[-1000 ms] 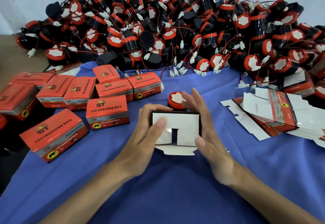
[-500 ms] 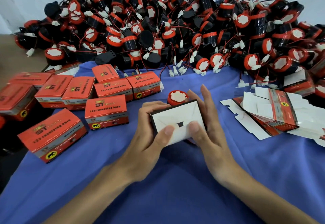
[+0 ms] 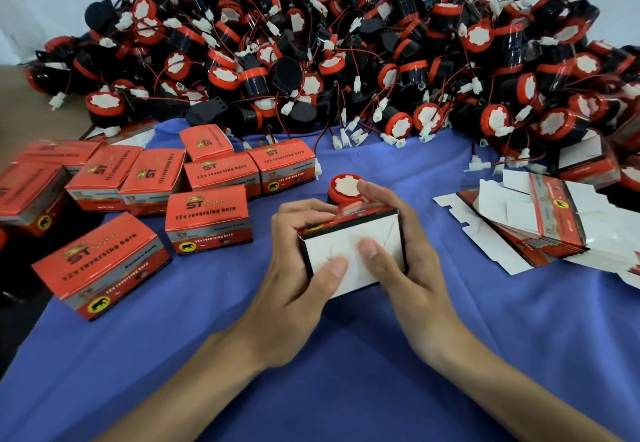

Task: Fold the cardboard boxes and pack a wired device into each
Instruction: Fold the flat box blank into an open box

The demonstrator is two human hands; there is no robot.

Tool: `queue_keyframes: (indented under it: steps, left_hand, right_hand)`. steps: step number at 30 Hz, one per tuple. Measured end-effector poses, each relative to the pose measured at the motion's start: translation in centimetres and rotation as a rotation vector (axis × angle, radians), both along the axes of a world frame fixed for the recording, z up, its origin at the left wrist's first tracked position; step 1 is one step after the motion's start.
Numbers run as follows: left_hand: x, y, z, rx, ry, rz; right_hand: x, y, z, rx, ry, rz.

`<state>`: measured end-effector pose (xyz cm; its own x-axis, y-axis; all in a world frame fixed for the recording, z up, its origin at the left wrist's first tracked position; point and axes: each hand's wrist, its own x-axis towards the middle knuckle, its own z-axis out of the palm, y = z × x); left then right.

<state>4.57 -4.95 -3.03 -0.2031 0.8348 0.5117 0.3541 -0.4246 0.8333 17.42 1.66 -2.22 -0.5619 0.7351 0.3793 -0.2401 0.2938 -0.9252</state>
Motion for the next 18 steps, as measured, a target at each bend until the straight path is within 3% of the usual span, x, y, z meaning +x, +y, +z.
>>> queue_keyframes:
  steps: [4, 18]
  left_hand:
    - [0.3, 0.1, 0.1, 0.033, -0.04, 0.027]
    - [0.7, 0.1, -0.1, 0.064, -0.048, 0.082]
  right_hand:
    - [0.2, 0.0, -0.3, -0.085, 0.059, 0.071]
    - [-0.4, -0.9, -0.1, 0.05, 0.072, -0.053]
